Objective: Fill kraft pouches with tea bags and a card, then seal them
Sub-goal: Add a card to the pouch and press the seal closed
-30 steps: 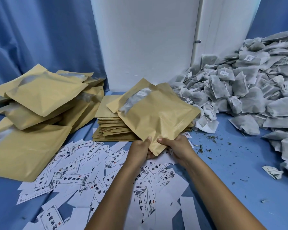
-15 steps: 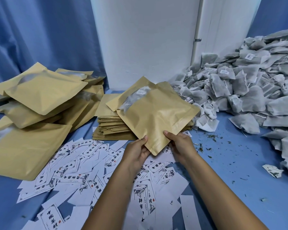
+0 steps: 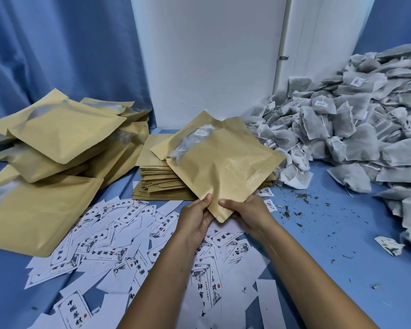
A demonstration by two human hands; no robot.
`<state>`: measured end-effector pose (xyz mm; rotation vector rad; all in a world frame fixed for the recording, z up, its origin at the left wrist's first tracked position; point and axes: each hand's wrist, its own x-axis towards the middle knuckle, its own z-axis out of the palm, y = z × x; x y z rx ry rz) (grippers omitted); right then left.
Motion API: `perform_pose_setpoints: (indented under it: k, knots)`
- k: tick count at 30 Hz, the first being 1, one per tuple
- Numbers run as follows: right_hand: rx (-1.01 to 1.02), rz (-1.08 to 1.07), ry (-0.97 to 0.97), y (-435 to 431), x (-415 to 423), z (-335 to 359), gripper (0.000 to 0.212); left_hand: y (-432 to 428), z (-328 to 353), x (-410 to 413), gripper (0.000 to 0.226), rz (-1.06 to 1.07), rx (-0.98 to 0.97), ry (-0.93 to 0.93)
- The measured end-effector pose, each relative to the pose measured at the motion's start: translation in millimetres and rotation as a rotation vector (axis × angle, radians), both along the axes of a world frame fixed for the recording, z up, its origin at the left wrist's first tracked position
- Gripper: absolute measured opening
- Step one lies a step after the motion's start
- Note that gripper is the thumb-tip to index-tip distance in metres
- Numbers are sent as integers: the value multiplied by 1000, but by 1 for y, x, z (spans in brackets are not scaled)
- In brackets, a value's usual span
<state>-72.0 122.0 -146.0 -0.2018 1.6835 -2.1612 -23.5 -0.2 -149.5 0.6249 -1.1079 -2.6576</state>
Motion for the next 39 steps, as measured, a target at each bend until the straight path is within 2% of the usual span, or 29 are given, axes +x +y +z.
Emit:
perform_pose_setpoints:
  k: [3,5,7,11,15,20,25,29,32,34,37,39]
  knots:
    - [6,-47,80,0,-2,-1,24,2,0,1,15,4,-17,1]
    - [-14,24,79,-1,-1,-2,31,1,0,1,12,29,-25,2]
    - [41,116,93,-3,4,-4,26,-1,1,1,10,48,-29,3]
    - [86,59,137,-7,6,-7,18,0,4,1,9,50,-58,-1]
    - [99,130,103,-4,3,-4,16,1,7,4,10,78,-165,-35]
    - [-87,-141,-10,18,-20,4,14,-4,11,12,12,112,-491,-147]
    - [8,-106,24,24,-23,3,7,-1,15,14,14,83,-548,-157]
    - [8,-231,33,30,-32,2,7,-9,16,16,17,76,-563,-179]
    - [28,-212,45,31,-32,1,5,-9,15,15,13,65,-574,-193]
    - [-20,-232,18,33,-34,2,10,-13,15,14,12,84,-581,-199]
    - [-91,-280,-12,43,-41,3,5,-22,14,13,13,113,-531,-192]
    - [-114,-285,-46,47,-43,2,6,-21,13,13,12,102,-630,-215]
